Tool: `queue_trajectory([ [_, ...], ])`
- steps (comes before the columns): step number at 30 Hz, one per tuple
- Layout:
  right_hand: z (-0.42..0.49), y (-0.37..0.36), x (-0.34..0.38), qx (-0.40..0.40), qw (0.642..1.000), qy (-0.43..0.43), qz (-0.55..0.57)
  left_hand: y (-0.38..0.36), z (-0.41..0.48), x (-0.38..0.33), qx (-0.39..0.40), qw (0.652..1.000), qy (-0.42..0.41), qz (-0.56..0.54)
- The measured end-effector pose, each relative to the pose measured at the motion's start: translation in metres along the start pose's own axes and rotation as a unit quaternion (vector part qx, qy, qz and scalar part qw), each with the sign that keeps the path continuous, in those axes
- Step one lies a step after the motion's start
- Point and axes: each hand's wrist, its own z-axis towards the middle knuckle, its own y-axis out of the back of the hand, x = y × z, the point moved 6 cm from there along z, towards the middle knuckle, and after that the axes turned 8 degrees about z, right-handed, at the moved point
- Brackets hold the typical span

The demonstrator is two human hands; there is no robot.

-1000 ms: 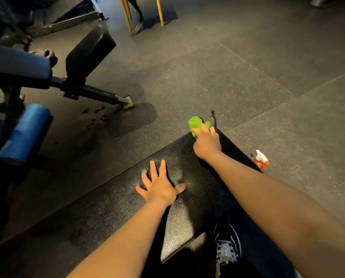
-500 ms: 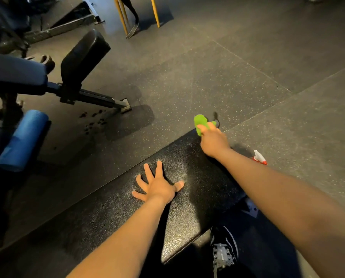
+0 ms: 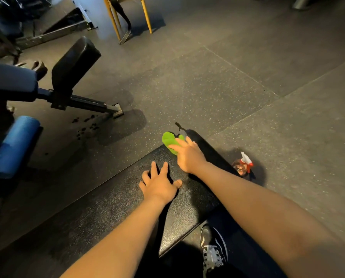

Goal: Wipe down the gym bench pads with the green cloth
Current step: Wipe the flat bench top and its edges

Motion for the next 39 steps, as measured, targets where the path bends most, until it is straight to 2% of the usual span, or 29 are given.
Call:
queue_trajectory([
  [4, 0.030, 0.022, -0.047, -0.017, 0.997, -0.074, 0.027, -0.009, 0.008, -0.039, 0.008, 0.999, -0.053, 0.006],
  [7, 0.035, 0.032, -0.082, -0.045, 0.972, -0.145, 0.179, -0.020, 0.014, -0.079, 0.021, 0.997, -0.071, -0.014],
  [9, 0.025, 0.033, -0.095, -0.046, 0.963, -0.157, 0.216, -0.029, 0.015, -0.095, 0.023, 0.998, -0.052, -0.019],
  [14, -0.025, 0.033, -0.118, -0.054, 0.959, -0.165, 0.222, -0.033, 0.011, -0.103, 0.003, 0.999, -0.043, -0.007],
  [20, -0.097, 0.037, -0.126, -0.104, 0.954, -0.189, 0.207, -0.039, -0.008, -0.129, -0.013, 0.998, -0.054, 0.022],
  [25, -0.152, 0.042, -0.129, -0.141, 0.935, -0.269, 0.184, -0.047, -0.013, -0.132, 0.001, 0.999, -0.040, 0.023],
  [29, -0.162, 0.038, -0.131, -0.165, 0.931, -0.256, 0.203, -0.050, -0.013, -0.132, 0.003, 0.999, -0.046, 0.027],
  [35, -0.105, 0.036, -0.130, -0.130, 0.913, -0.259, 0.286, -0.052, -0.009, -0.128, -0.002, 0.997, -0.055, 0.048],
  [39, -0.064, 0.042, -0.105, -0.074, 0.940, -0.225, 0.247, -0.052, -0.008, -0.127, -0.011, 0.997, -0.061, 0.044],
])
